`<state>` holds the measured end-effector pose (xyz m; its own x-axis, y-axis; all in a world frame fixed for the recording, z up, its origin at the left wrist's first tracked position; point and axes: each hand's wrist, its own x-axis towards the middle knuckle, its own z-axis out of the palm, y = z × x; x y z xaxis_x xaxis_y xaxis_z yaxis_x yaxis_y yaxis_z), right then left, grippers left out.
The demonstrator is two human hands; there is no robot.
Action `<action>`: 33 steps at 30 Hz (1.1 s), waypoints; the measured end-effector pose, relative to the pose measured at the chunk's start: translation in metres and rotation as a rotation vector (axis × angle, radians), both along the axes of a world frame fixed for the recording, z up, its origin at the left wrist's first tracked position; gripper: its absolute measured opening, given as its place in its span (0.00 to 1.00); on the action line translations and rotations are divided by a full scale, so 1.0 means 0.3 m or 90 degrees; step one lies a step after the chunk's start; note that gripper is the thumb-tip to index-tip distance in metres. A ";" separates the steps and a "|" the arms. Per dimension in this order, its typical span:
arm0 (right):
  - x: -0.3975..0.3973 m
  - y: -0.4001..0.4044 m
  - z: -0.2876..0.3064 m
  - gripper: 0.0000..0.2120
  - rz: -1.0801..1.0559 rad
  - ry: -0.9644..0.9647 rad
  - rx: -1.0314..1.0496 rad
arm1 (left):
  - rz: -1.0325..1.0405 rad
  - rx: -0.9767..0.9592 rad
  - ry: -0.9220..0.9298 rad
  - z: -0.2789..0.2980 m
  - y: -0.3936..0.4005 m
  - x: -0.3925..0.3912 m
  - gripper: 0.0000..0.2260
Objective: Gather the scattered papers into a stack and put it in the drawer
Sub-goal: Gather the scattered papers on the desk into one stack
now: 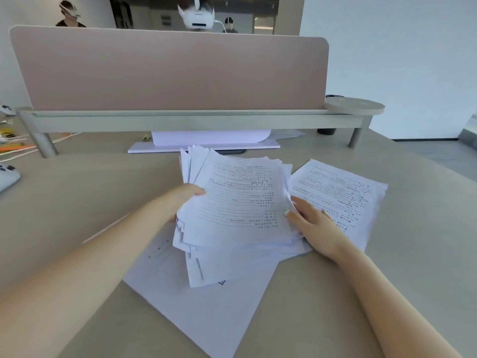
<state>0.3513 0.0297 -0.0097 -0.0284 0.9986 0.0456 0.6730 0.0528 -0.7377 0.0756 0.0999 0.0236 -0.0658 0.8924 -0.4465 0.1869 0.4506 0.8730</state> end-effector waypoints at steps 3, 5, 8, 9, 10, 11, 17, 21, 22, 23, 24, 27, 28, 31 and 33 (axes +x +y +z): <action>-0.001 -0.010 0.018 0.17 -0.005 0.032 -0.018 | 0.053 0.026 0.051 0.004 -0.016 -0.015 0.17; 0.006 -0.007 0.017 0.20 -0.015 0.053 -0.034 | 0.103 0.072 0.009 0.022 -0.059 -0.023 0.13; 0.016 0.004 0.001 0.21 -0.036 0.102 -0.037 | 0.183 0.134 -0.101 0.047 -0.198 -0.040 0.03; 0.019 0.006 -0.002 0.20 -0.041 0.118 -0.037 | 0.198 0.162 -0.143 0.047 -0.250 -0.051 0.04; 0.017 0.003 0.002 0.20 -0.044 0.140 -0.037 | 0.216 0.189 -0.173 0.063 -0.315 -0.055 0.06; 0.015 0.002 0.004 0.19 -0.048 0.159 -0.035 | 0.229 0.213 -0.182 0.062 -0.362 -0.064 0.06; -0.001 -0.021 0.005 0.24 -0.053 0.176 -0.033 | 0.196 0.205 -0.231 0.020 -0.583 -0.052 0.13; -0.002 -0.045 0.023 0.16 -0.063 0.156 -0.024 | 0.173 0.137 -0.295 -0.019 -0.637 -0.087 0.12; 0.005 -0.047 0.026 0.16 -0.061 0.157 -0.025 | 0.175 0.124 -0.310 -0.018 -0.654 -0.107 0.12; 0.013 -0.047 0.028 0.17 -0.059 0.158 -0.031 | 0.178 0.115 -0.325 -0.027 -0.668 -0.137 0.11; 0.018 -0.050 0.032 0.18 -0.055 0.145 -0.039 | 0.178 0.098 -0.337 -0.030 -0.678 -0.158 0.11; 0.006 -0.053 0.037 0.17 0.006 0.076 -0.058 | 0.187 0.067 -0.362 -0.037 -0.677 -0.192 0.15; -0.003 -0.049 0.033 0.16 0.025 0.052 -0.057 | 0.212 0.059 -0.397 -0.025 -0.669 -0.190 0.15; -0.040 -0.046 0.021 0.17 0.057 -0.047 -0.059 | 0.297 0.027 -0.490 0.011 -0.630 -0.184 0.16; -0.061 -0.052 0.018 0.14 0.076 -0.093 -0.053 | 0.317 0.006 -0.495 0.016 -0.595 -0.188 0.14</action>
<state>0.3331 0.0140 -0.0044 -0.1463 0.9879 -0.0509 0.7655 0.0805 -0.6384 0.0192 -0.0786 0.0284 -0.1274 0.8453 -0.5190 -0.6667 0.3144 0.6758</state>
